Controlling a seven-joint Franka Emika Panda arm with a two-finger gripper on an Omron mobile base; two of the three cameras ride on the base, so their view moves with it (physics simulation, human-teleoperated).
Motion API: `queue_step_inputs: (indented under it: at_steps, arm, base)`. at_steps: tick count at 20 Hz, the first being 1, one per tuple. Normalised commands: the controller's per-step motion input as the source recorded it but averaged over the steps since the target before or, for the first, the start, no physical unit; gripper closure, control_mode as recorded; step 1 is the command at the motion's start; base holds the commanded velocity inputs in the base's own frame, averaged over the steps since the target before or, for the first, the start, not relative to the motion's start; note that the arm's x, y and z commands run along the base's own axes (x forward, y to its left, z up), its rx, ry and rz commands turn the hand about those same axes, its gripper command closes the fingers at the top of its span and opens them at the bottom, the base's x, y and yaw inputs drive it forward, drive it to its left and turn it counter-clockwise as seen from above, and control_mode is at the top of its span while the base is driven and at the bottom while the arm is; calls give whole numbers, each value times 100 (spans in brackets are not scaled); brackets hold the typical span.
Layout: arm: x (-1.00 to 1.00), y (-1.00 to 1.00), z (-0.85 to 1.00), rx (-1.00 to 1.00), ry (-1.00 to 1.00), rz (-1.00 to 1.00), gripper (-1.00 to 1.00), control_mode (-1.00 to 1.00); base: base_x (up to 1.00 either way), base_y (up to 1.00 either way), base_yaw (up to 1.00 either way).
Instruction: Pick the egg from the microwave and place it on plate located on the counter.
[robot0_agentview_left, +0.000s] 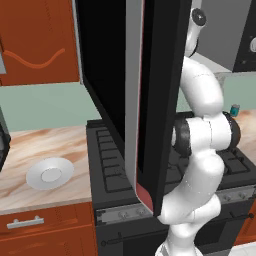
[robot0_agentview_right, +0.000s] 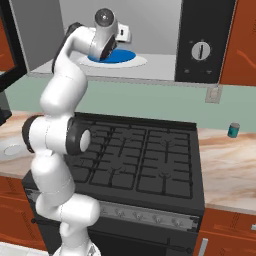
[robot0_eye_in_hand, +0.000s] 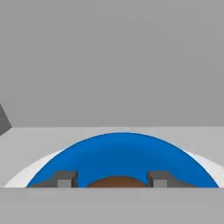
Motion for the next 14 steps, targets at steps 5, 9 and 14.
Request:
queue_step_inputs:
  at_steps: [5, 9, 14]
  arm:
    - [-100, -55, -5, 11, -23, 0, 100, -100]
    - [-100, -17, -13, 0, -13, 10, 100, -100]
    - [-100, 11, -13, 0, 0, 23, 100, -100]
  base:
    - [0, 0, 0]
    - [0, 0, 0]
    - [0, 0, 0]
